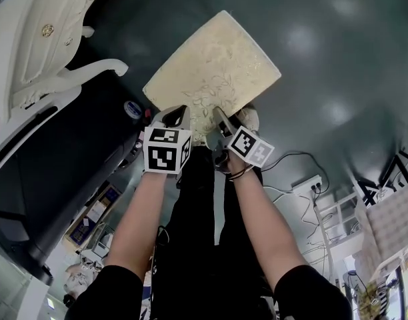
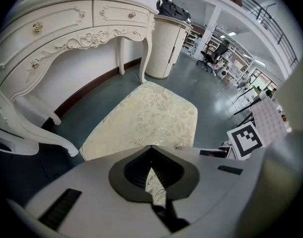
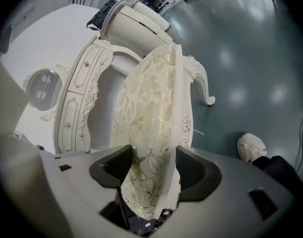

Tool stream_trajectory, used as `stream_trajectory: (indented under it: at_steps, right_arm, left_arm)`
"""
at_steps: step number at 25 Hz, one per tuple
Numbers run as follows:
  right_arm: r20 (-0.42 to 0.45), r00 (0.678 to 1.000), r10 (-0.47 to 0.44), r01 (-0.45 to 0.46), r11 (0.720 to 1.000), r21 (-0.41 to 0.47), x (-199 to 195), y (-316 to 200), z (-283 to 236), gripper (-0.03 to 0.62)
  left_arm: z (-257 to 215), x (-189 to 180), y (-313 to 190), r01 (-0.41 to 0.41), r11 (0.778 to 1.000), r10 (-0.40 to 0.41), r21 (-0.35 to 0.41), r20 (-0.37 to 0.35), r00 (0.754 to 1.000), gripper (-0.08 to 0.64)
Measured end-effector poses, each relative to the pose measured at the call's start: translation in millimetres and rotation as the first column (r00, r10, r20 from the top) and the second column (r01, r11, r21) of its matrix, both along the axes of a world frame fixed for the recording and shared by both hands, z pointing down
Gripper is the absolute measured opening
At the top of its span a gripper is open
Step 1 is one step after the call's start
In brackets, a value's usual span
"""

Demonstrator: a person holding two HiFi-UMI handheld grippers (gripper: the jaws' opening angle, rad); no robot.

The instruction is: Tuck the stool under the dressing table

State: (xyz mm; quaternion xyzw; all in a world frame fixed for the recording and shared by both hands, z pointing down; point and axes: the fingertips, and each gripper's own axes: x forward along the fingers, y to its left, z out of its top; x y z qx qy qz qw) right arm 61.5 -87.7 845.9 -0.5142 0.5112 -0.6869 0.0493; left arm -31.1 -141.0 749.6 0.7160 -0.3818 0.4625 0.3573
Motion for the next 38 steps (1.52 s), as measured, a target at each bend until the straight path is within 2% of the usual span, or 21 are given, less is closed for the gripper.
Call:
stream_trajectory:
  at_steps: [8, 15, 24, 30, 38]
  right_arm:
    - [0.018, 0.999, -0.040, 0.039, 0.998, 0.054, -15.9, -63.3, 0.7, 0.287]
    - [-0.004, 0.999, -0.039, 0.039, 0.994, 0.101, -44.5, -128.2, 0.9, 0.288]
    - [-0.017, 1.000, 0.002, 0.000, 0.988, 0.152, -91.6, -221.4, -1.4, 0.288]
    - [-0.020, 1.000, 0.020, -0.016, 0.982, 0.187, -117.6, -279.5, -2.5, 0.290]
    - [0.035, 0.999, 0.014, -0.019, 0.989, 0.150, -167.4, -343.5, -3.2, 0.288]
  left_arm:
    - [-16.4, -25.7, -19.2, 0.104, 0.994, -0.105, 0.034, 0.028, 0.994, -0.002]
    - [-15.6, -58.4, -44.0, 0.142, 0.988, -0.143, 0.059, 0.017, 0.990, -0.002]
    - [-9.4, -115.9, -70.0, 0.129, 0.991, -0.128, 0.040, -0.029, 0.991, -0.002]
    - [-14.6, -140.1, -95.6, 0.115, 0.992, -0.112, 0.051, -0.066, 0.992, -0.002]
    - [0.4, -165.2, -92.9, 0.097, 0.995, -0.097, -0.001, -0.062, 0.993, -0.002]
